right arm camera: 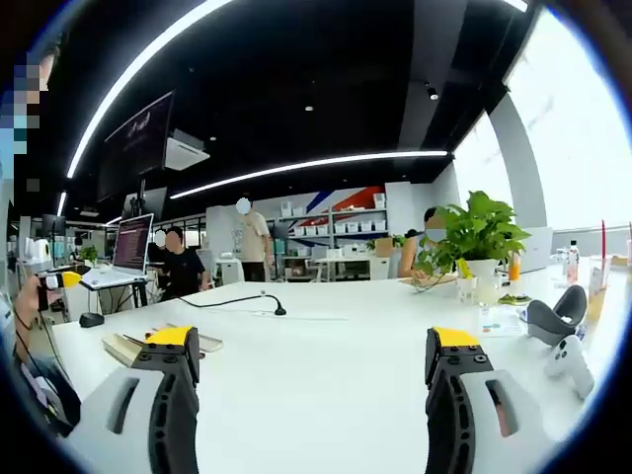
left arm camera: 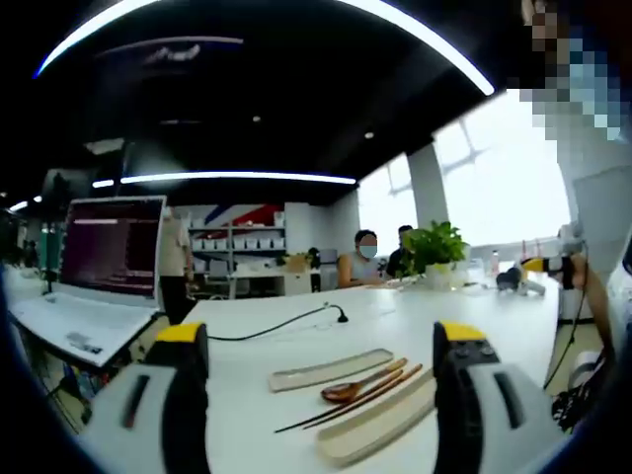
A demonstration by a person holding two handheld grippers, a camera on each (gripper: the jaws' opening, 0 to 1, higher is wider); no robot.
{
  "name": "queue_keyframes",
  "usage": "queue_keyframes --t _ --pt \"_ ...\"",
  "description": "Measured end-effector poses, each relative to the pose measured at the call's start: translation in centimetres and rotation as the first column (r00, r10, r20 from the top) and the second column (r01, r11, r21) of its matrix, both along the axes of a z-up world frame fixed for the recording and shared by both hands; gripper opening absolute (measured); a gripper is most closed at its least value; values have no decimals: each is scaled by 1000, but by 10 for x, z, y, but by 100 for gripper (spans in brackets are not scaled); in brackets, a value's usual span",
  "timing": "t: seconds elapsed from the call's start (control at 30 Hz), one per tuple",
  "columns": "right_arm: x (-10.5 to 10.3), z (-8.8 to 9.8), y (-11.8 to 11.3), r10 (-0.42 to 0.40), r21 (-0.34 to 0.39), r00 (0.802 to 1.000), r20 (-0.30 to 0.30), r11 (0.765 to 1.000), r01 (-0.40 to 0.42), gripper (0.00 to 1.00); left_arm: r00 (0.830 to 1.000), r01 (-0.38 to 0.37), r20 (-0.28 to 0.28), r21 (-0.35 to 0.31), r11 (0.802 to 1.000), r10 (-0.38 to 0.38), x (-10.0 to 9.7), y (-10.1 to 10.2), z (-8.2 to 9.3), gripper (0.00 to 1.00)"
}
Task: Arrange the utensils inside the cutlery case until each visible utensil rests in its matching compartment.
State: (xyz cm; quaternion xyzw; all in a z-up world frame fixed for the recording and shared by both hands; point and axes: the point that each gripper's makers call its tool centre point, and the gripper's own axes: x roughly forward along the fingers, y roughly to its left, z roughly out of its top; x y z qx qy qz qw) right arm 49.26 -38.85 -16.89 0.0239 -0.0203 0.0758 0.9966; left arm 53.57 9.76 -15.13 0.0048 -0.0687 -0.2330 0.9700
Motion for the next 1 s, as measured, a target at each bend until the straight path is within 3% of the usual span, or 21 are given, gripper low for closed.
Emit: queue_keyframes --t 0.23,0.67,0.73,0.8,0.87,1.0 --pt "0 0 -1 -1 0 1000 -2 1000 1 99 1000 1 -11 31 1000 0 0 -3 -4 100" --pt "0 -2 0 -2 8 1000 -3 1000 2 99 1000 13 -21 15 1000 -13 0 0 -3 99" --pt "0 -1 -1 -5 5 1000 5 1000 5 99 1000 9 -24 14 1000 -9 1 3 -2 99" --pt "-1 11 8 46 64 997 66 997 -50 99 1000 8 -26 12 1000 -8 2 5 -2 99" --pt "-3 18 12 60 62 992 110 996 -67 99 1000 7 -29 12 1000 -7 2 7 -2 98" --pt "-2 15 12 61 47 995 83 997 -65 99 1000 3 -17 5 1000 -3 2 10 2 97"
